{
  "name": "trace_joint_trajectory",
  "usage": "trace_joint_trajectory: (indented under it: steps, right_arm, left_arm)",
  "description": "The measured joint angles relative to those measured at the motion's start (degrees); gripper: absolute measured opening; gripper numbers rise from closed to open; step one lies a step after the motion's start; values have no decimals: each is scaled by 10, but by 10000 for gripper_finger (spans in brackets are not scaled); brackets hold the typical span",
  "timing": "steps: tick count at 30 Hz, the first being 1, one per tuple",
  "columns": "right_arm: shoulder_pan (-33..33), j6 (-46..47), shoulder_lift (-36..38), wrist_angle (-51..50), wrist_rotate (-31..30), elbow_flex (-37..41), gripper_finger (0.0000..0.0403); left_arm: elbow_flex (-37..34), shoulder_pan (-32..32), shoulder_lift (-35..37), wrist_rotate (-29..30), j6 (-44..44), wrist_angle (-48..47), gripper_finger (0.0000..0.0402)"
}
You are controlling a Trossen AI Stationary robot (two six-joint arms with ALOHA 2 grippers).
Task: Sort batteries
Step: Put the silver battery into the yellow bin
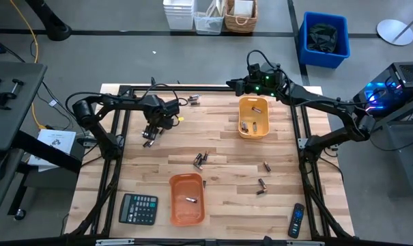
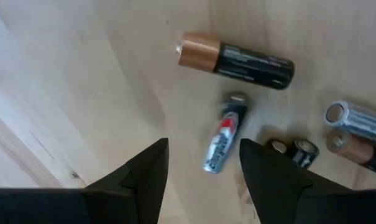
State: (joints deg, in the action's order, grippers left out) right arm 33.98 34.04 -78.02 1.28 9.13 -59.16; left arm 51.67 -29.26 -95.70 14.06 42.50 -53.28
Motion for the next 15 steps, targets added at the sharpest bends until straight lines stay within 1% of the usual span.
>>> trace_joint_trajectory:
  steps: [4, 7, 10, 13, 15]
  right_arm:
    - [0, 0, 0, 0, 0, 0, 190]
    - [0, 0, 0, 0, 0, 0, 190]
    - [0, 0, 0, 0, 0, 0, 190]
    - [0, 0, 0, 0, 0, 0, 190]
    - [0, 0, 0, 0, 0, 0, 190]
  left_arm:
    - [-2, 0, 0, -13, 2, 28, 188]
    - [-16, 0, 0, -32, 14, 48, 188]
    - [-37, 0, 4, -35, 11, 72, 184]
    - [-51, -1, 4, -45, -21, 75, 155]
    - [-54, -1, 5, -56, -49, 72, 114]
